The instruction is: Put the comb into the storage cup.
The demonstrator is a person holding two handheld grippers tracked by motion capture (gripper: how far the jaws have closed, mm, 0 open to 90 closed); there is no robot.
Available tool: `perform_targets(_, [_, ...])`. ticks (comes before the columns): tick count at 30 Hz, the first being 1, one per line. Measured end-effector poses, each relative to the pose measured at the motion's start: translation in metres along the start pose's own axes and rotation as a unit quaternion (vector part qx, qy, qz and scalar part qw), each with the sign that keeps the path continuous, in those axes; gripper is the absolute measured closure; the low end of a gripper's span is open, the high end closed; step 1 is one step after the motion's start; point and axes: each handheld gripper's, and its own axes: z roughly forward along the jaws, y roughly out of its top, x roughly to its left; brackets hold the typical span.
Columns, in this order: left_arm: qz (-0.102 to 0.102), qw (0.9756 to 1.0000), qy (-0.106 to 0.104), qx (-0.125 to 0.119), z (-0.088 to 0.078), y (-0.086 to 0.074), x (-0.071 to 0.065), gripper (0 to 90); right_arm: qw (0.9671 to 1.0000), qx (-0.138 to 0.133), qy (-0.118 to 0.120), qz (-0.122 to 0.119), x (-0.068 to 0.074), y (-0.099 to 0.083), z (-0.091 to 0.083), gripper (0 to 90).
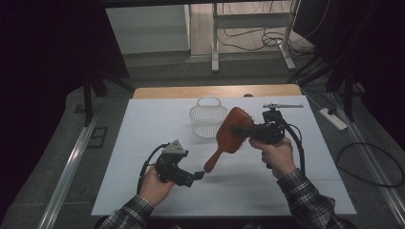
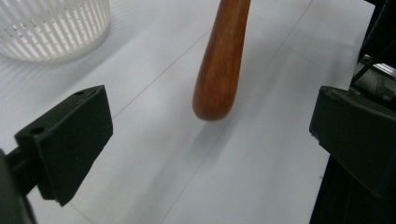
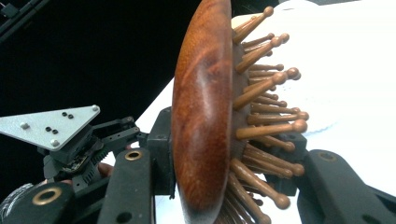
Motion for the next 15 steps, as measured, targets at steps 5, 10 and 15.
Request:
perform_targets(5, [-0.003,1.0000,0.010,0.000,-0.007,-0.008,0.002,0.0,1.0000,-0.004,-0.002,0.002,-0.002,0.003,-0.001,53.9])
perform_targets(10, [-0.012,0.9998,0.018,-0.006,-0.018,-0.019,0.004,0.0,0.9999,-0.010,-0.001,0.003,-0.003,0.007,-0.002,53.9])
perform_targets(15, [-0.024,0.9993,0.025,-0.011,-0.028,-0.028,0.008,0.0,0.9999,-0.013,0.001,0.006,-0.004,0.010,-0.002,53.9])
